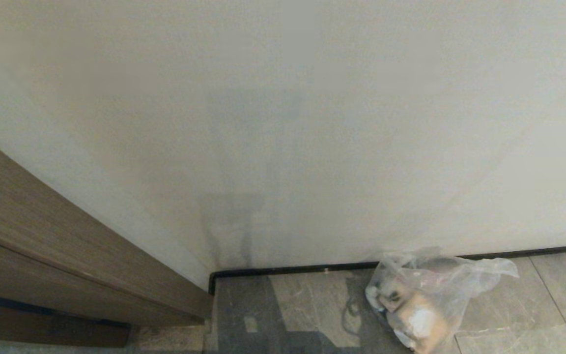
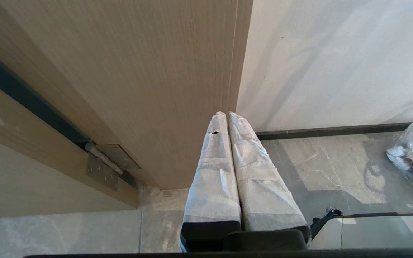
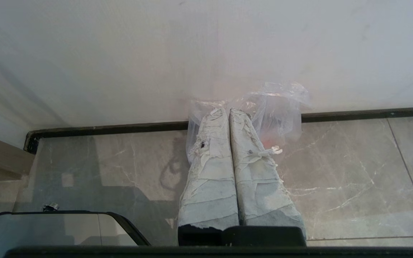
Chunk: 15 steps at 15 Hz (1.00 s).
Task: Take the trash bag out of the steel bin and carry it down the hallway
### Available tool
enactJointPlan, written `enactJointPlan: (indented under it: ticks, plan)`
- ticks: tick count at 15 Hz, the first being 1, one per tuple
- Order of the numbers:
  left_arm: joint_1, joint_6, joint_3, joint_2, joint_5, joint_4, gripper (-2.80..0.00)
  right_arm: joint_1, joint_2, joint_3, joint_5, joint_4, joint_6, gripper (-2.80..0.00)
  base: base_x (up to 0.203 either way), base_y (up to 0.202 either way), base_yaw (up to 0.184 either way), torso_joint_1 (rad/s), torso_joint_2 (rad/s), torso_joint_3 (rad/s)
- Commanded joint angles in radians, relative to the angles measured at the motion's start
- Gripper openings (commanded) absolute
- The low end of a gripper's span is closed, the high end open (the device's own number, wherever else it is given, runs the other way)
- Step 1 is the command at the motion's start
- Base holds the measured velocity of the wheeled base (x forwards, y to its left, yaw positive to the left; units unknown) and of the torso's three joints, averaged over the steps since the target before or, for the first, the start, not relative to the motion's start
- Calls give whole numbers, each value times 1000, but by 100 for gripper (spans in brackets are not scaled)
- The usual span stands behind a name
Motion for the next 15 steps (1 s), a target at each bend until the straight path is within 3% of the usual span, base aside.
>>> enactJointPlan:
  ticks: [1,15]
  plan:
    - [0,0,0,0,0,0,-280,0,2,-1,0,0,0,-280,0,0,0,0,0,0]
    - [0,0,0,0,0,0,-280,0,2,-1,0,1,1,-280,0,0,0,0,0,0]
